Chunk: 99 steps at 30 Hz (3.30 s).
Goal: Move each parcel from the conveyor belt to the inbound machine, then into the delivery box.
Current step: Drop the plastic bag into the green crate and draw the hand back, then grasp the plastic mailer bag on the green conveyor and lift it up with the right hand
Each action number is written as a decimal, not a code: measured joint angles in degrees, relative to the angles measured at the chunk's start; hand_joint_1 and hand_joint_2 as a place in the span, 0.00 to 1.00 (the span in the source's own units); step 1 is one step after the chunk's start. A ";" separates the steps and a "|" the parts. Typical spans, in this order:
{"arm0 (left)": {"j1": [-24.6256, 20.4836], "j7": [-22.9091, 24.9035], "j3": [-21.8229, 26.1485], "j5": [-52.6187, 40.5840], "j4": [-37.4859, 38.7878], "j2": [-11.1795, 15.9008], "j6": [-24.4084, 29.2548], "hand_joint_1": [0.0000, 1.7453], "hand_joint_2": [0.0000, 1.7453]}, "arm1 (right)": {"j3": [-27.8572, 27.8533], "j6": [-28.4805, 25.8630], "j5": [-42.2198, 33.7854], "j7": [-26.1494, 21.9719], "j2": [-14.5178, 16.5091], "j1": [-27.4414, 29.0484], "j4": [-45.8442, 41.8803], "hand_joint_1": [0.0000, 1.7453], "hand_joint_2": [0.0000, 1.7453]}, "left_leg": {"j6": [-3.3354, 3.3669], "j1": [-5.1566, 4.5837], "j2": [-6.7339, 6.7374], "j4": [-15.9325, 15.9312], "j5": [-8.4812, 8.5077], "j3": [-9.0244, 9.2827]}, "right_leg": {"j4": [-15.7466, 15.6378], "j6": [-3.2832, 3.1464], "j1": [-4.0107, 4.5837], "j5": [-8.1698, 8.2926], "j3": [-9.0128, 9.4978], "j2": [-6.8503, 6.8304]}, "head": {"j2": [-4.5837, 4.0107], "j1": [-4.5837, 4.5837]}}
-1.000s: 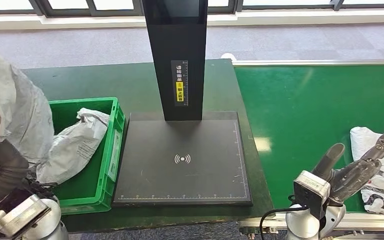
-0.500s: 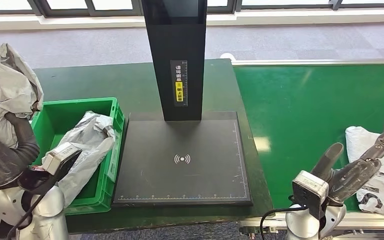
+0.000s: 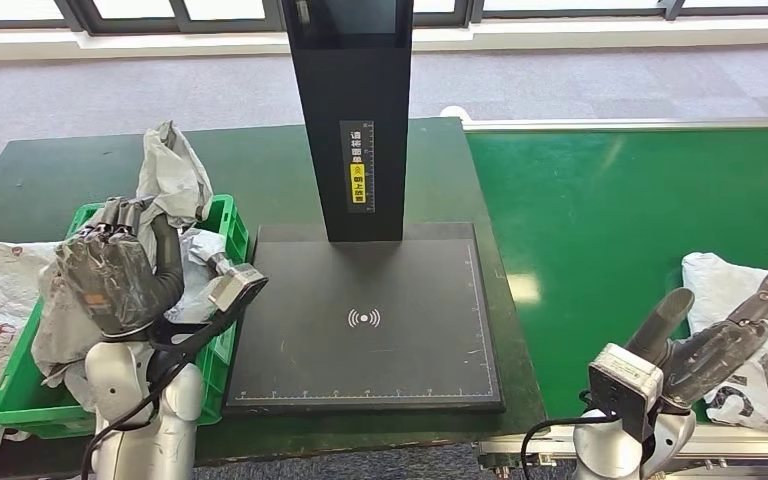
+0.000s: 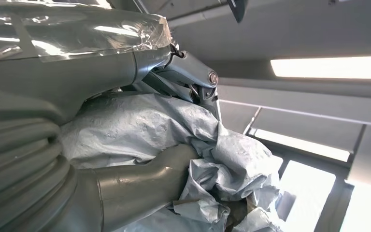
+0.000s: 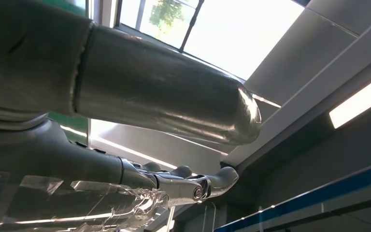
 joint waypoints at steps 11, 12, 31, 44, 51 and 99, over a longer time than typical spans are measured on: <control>-0.17 -0.30 -0.52 1.37 2.33 -0.02 0.00 0.00 1.00 | 0.00 0.00 -0.08 0.00 0.00 0.07 -0.05 0.00 0.00 | 0.00 0.01 0.00 0.00 0.00 0.00 | 0.01 0.00 0.00 0.00 0.00 0.01 | 0.00 0.00; -0.17 -0.53 -0.52 1.83 2.35 -0.02 0.00 0.00 1.00 | 0.00 0.00 -0.07 0.00 0.00 0.10 -0.07 0.00 0.00 | 0.00 0.01 0.00 0.00 0.00 0.00 | 0.01 0.00 0.00 0.00 0.00 0.01 | 0.00 0.01; -0.12 -2.57 0.04 8.16 2.73 -0.02 0.00 0.00 0.00 | 0.00 0.00 0.35 0.00 0.00 0.27 -0.30 0.00 0.00 | 0.00 0.01 -0.01 0.00 0.00 -0.01 | 0.01 0.00 0.01 0.00 0.01 0.00 | 0.00 -0.01; 0.49 -10.64 3.76 21.11 3.21 -0.02 0.02 0.00 0.50 | -0.01 0.00 0.39 0.01 0.00 0.32 -0.30 0.00 0.00 | 0.00 0.02 0.00 -0.01 0.00 -0.01 | 0.02 -0.01 0.01 -0.01 0.01 0.00 | 0.00 0.00; 2.36 -28.34 3.09 69.88 -1.46 -0.11 -1.34 0.00 1.00 | -7.35 0.00 12.18 2.78 0.01 0.49 1.00 0.00 0.00 | 0.01 0.04 -0.32 -0.01 -0.01 -0.05 | 0.00 0.01 0.03 -0.08 0.14 -0.30 | 0.00 -0.01; 5.03 -28.78 -11.39 83.90 -8.11 0.44 -15.97 0.00 1.00 | -35.93 -0.09 52.98 50.61 -7.55 -14.81 56.23 0.00 1.00 | 0.05 0.04 -0.57 0.01 0.01 -0.11 | -0.03 0.03 0.03 -0.11 0.21 -0.59 | 0.00 -0.01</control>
